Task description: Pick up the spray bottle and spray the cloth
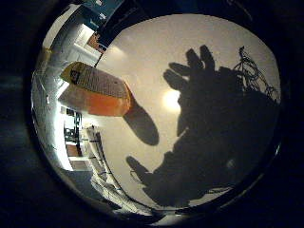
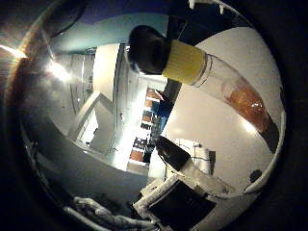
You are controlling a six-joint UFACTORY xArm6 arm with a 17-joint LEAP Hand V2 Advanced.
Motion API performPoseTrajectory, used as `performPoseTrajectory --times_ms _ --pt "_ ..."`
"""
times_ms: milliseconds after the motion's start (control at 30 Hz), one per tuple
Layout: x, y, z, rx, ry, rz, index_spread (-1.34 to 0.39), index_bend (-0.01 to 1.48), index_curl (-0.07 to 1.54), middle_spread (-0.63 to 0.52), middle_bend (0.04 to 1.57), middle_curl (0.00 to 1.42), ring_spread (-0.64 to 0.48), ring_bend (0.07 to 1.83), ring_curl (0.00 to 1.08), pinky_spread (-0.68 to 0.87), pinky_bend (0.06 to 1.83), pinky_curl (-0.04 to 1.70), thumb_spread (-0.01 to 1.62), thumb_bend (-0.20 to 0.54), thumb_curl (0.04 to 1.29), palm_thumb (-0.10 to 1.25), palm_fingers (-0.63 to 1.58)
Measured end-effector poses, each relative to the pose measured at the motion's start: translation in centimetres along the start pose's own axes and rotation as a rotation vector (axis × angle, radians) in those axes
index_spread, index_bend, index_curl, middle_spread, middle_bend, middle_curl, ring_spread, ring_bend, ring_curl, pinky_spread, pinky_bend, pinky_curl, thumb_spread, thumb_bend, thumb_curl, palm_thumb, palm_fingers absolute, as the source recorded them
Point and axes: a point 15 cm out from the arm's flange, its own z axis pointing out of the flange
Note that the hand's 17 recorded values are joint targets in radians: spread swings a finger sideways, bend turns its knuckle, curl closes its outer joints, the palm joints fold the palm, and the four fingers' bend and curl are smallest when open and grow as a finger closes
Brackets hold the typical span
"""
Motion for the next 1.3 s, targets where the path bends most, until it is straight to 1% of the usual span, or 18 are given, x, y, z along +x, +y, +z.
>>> performPoseTrajectory --times_ms 267,400,500,600,633,667,700,767,833,867,900,1000,1100,1233,1300 --pt "-0.8 -0.2 2.8 -0.018 -0.011 -0.005 -0.09 0.15 0.27 0.13 0.31 0.38 0.2 0.51 0.3 0.37 0.35 0.31 1.03 -0.025 0.31 0.56 0.24" --pt "-1.0 -1.5 4.3 -0.014 -0.01 -0.013 -0.1 0.16 0.27 0.07 0.35 0.4 0.15 0.59 0.32 0.35 0.36 0.3 1.03 -0.022 0.31 0.57 0.33" --pt "-1.4 -2.3 5.6 -0.013 -0.027 -0.012 -0.13 0.17 0.28 0.0 0.44 0.44 0.05 0.71 0.35 0.27 0.4 0.29 1.03 -0.017 0.32 0.62 0.51" --pt "-2.1 -3.0 6.6 0.003 -0.049 0.002 -0.2 0.2 0.3 -0.08 0.54 0.49 -0.06 0.85 0.39 0.15 0.46 0.29 1.02 -0.008 0.33 0.69 0.78" --pt "-2.3 -3.1 6.9 0.01 -0.057 0.011 -0.23 0.22 0.33 -0.11 0.59 0.51 -0.11 0.91 0.42 0.07 0.56 0.31 1.01 -0.003 0.34 0.74 0.98" --pt "-2.4 -3.3 7.2 0.017 -0.065 0.02 -0.26 0.23 0.35 -0.13 0.61 0.53 -0.14 0.93 0.43 0.0 0.64 0.33 1.01 -0.003 0.35 0.78 1.06" --pt "-2.6 -3.5 7.5 0.025 -0.075 0.03 -0.28 0.26 0.37 -0.15 0.63 0.55 -0.16 0.95 0.44 -0.06 0.69 0.34 1.01 -0.003 0.35 0.82 1.11" --pt "-3.1 -3.6 8.3 0.033 -0.092 0.044 -0.3 0.38 0.44 -0.16 0.72 0.58 -0.17 1.01 0.47 -0.17 0.77 0.37 1.0 -0.001 0.36 0.9 1.27" --pt "-3.6 -4.1 8.9 0.036 -0.104 0.042 -0.3 0.51 0.5 -0.15 0.8 0.6 -0.18 1.07 0.49 -0.25 0.82 0.4 1.0 -0.009 0.37 0.96 1.29" --pt "-3.7 -4.4 9.0 0.037 -0.107 0.041 -0.3 0.58 0.54 -0.15 0.86 0.62 -0.18 1.08 0.49 -0.28 0.84 0.41 1.0 -0.011 0.37 0.97 1.34" --pt "-3.7 -4.5 9.2 0.037 -0.109 0.042 -0.29 0.64 0.56 -0.14 0.89 0.62 -0.18 1.1 0.49 -0.3 0.87 0.42 0.99 -0.013 0.37 0.98 1.32" --pt "-4.0 -4.7 9.3 0.033 -0.119 0.039 -0.25 0.78 0.62 -0.11 0.97 0.62 -0.17 1.15 0.5 -0.31 0.96 0.47 0.99 -0.014 0.38 1.01 1.34" --pt "-4.4 -4.7 9.3 0.029 -0.127 0.03 -0.21 0.91 0.65 -0.09 1.05 0.62 -0.15 1.22 0.51 -0.29 1.05 0.52 1.0 -0.01 0.4 1.04 1.35" --pt "-6.8 -4.8 9.1 0.004 -0.186 -0.004 -0.19 1.02 0.67 -0.08 1.16 0.63 -0.15 1.31 0.54 -0.25 1.15 0.59 0.98 -0.009 0.46 1.09 1.31" --pt "-8.7 -5.1 8.7 -0.01 -0.223 -0.035 -0.18 1.05 0.67 -0.07 1.19 0.63 -0.15 1.34 0.54 -0.24 1.18 0.62 0.97 -0.011 0.48 1.1 1.29"
